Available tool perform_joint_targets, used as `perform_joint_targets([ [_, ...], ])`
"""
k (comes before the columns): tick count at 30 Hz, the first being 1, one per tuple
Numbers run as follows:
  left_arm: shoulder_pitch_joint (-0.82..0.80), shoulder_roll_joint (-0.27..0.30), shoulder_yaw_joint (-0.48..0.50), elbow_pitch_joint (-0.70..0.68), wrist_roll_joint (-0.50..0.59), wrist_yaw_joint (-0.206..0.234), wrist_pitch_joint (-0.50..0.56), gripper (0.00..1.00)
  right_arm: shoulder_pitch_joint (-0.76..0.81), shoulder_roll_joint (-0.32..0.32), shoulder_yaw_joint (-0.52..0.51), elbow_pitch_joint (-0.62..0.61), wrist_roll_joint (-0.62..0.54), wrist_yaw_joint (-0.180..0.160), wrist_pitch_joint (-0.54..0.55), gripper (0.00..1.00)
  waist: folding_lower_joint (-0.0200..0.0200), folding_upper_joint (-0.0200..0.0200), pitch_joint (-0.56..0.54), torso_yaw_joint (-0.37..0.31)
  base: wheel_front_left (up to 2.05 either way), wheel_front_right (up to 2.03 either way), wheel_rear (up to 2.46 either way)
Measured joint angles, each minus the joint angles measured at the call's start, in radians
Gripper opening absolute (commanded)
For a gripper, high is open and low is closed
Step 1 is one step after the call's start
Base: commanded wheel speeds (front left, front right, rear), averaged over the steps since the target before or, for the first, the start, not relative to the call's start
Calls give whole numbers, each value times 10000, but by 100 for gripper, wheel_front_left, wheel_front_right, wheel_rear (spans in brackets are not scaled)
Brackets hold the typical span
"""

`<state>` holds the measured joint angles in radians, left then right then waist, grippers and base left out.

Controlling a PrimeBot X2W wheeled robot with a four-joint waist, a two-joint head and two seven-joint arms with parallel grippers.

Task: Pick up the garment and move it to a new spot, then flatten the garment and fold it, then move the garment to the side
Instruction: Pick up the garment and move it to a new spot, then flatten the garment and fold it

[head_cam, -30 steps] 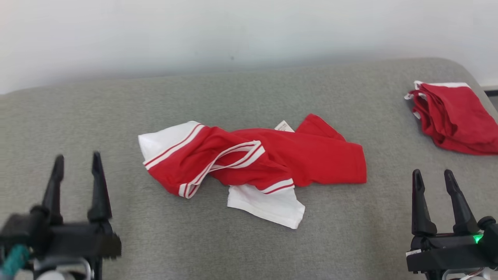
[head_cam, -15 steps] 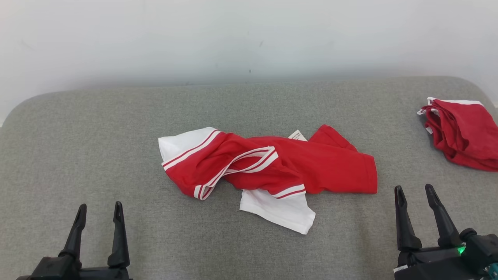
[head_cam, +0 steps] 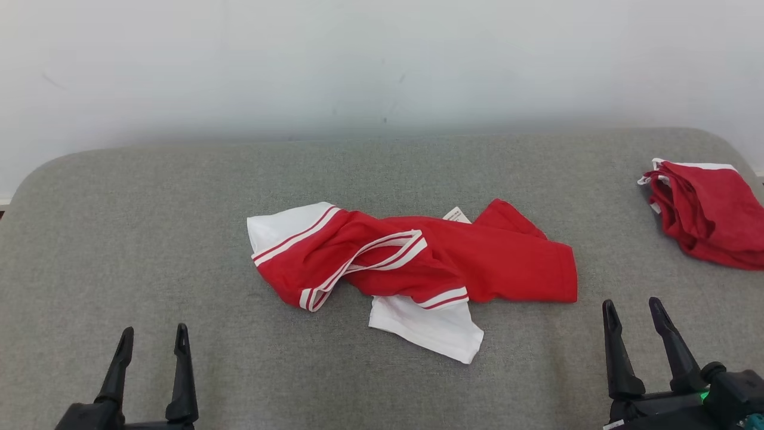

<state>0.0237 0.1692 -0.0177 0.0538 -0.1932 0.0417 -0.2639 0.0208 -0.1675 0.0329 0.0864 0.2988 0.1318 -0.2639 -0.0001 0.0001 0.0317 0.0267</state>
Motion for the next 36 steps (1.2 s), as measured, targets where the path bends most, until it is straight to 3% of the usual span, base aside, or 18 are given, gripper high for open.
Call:
perform_joint_targets([
  [26, 3, -213, 92, 125, 293, -82, 0, 100, 0, 17, 6, 54, 17, 0, 0, 100, 1, -1, 119, 1, 0, 0, 0],
  [36, -1130, -598, -1200, 587, 474, -702, 86, 100, -165, 6, 65, 81, 79, 0, 0, 100, 2, 0, 435, -166, 0, 0, 0],
])
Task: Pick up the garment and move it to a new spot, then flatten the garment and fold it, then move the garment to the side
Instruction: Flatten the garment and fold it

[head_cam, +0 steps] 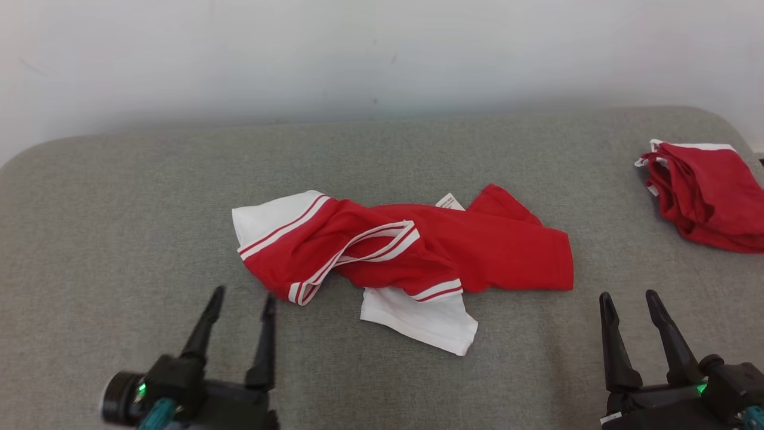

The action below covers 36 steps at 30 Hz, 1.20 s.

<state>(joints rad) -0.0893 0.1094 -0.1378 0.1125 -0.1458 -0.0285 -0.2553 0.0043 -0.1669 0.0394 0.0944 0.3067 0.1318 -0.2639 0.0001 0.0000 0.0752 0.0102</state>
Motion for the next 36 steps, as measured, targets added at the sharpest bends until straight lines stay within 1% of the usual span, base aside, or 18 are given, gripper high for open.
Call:
perform_joint_targets([
  [5, -913, -221, -1049, 629, 219, -431, 102, 100, -190, 0, -25, 25, 33, 0, 0, 100, 0, 0, 245, -290, 0, 0, 0],
  [12, -1728, -499, -2878, 1743, 374, -777, 253, 100, -403, 54, -128, 67, 100, 0, 0, 100, 0, 0, 618, -893, 0, 0, 0],
  [14, -1872, -541, -3369, 2130, 414, -792, 284, 100, -464, 84, -125, 65, 107, 0, 0, 100, 0, 1, 724, -1080, 0, 0, 0],
  [17, -2174, -579, -3856, 2700, 376, -861, 313, 100, -538, 98, -148, 61, 155, 0, 0, 100, 0, 0, 891, -1350, 0, 0, 0],
  [23, -2876, -585, -4295, 4034, 318, -809, 343, 100, -733, 146, -161, 50, 190, 0, 0, 100, 0, 1, 1274, -1807, 0, 0, 0],
  [28, -3379, -587, -4911, 4938, 270, -815, 293, 100, -866, 209, -144, 61, 232, 0, 0, 100, 0, 1, 1539, -2133, 0, 0, 0],
  [31, -3665, -598, -5202, 5494, 288, -658, 267, 100, -896, 232, -138, 92, 234, 0, 0, 100, 0, 1, 1648, -2283, 0, 0, 0],
  [32, -3761, -594, -5267, 5660, 293, -598, 263, 89, -918, 240, -138, 96, 234, 0, 0, 100, 0, 0, 1674, -2322, 0, 0, 0],
  [34, -3923, -619, -5340, 5892, 196, -493, 186, 0, -943, 253, -151, 96, 234, 0, 0, 100, -1, 0, 1708, -2378, 0, 0, 0],
  [36, -4117, -627, -5453, 6130, 98, -405, 146, 0, -943, 265, -184, 102, 228, 0, 0, 100, -1, 1, 1703, -2386, 0, 0, 0],
])
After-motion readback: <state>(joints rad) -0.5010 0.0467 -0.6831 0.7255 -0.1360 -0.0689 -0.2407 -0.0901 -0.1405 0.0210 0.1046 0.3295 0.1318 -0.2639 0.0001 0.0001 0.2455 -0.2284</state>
